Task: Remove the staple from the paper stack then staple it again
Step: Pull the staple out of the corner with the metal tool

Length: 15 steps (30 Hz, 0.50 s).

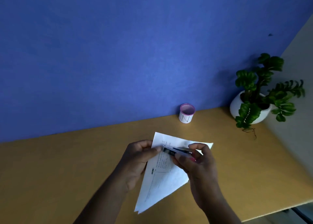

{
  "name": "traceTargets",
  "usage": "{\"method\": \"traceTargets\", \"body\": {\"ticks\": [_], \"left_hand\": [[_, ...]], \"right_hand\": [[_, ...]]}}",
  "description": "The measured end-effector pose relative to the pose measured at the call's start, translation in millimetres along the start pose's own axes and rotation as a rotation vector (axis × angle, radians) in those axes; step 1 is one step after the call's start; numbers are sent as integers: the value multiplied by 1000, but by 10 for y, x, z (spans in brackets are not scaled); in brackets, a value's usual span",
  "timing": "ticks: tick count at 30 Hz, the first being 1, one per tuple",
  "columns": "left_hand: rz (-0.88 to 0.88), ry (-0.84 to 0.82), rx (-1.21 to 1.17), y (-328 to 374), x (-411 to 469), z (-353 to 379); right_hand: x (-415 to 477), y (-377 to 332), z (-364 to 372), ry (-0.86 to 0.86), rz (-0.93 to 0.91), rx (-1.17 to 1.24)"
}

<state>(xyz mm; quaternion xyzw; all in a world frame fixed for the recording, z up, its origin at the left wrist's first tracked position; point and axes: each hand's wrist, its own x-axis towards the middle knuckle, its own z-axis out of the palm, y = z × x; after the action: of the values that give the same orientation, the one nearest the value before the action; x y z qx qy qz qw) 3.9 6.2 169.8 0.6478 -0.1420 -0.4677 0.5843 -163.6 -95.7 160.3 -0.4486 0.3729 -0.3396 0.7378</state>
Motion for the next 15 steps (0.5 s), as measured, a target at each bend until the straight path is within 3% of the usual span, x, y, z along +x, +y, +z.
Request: {"method": "traceTargets", "body": {"ticks": [5,15], "left_hand": [[23,-30,-93,21,-267,-162],[124,-122,-46,6,-570,-463]], "right_hand": [[-238,110,161,-10,-146,-389],[-638,214,390,-42,-281,-585]]}}
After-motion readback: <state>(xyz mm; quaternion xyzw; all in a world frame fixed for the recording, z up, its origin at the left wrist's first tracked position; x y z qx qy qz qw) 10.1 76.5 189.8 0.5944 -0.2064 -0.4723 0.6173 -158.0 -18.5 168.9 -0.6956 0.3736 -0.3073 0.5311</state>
